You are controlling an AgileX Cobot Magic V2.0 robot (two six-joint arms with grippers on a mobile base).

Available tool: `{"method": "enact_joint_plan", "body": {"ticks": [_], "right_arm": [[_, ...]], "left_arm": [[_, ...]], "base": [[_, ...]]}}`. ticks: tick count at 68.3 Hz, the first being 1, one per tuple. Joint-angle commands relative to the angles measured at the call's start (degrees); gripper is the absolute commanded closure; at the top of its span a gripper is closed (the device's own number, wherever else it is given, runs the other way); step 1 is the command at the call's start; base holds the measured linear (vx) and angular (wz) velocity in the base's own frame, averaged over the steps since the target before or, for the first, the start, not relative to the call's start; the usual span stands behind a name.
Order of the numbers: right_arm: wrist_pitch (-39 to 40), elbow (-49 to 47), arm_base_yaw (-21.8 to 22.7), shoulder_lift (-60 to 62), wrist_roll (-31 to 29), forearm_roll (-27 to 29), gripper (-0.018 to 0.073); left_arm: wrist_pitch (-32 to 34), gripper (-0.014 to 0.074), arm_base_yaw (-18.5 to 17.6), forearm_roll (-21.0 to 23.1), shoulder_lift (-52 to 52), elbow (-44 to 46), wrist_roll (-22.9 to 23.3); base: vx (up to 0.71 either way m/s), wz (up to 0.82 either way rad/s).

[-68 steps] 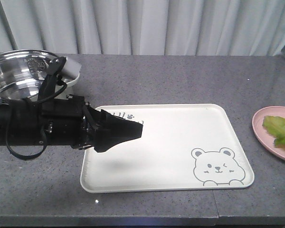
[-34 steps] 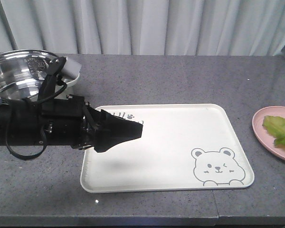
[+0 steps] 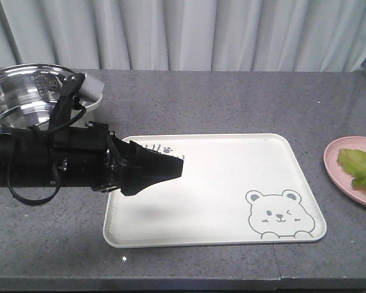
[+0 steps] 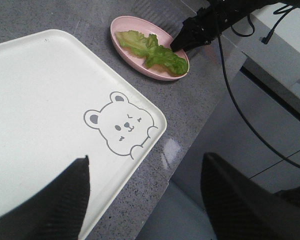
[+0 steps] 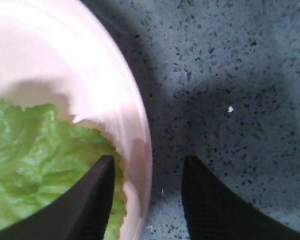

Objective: Transfer vegetables to tray and serve
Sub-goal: 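Grasp the rim of the pink plate with the right gripper, then slide the pink plate with lettuce onto the tray with the right gripper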

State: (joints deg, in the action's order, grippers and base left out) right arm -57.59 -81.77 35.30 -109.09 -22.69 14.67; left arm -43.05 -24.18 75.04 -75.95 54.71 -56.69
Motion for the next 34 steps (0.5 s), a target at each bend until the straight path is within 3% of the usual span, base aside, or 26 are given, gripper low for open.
{"method": "enact_joint_plan", "body": {"ticks": [1, 34], "right_arm": [[0.9, -1.7, 0.1, 2.1, -0.7, 0.8, 0.0291], [0.5, -1.7, 0.1, 1.9, -0.7, 0.9, 0.0572]], "left_arm": [[-0.2, 0.0126, -0.3, 3.5, 1.6, 1.2, -0.2], [-0.2, 0.0126, -0.3, 3.5, 1.6, 1.2, -0.2]], "base": [[0.0, 0.0], [0.0, 0.0]]}}
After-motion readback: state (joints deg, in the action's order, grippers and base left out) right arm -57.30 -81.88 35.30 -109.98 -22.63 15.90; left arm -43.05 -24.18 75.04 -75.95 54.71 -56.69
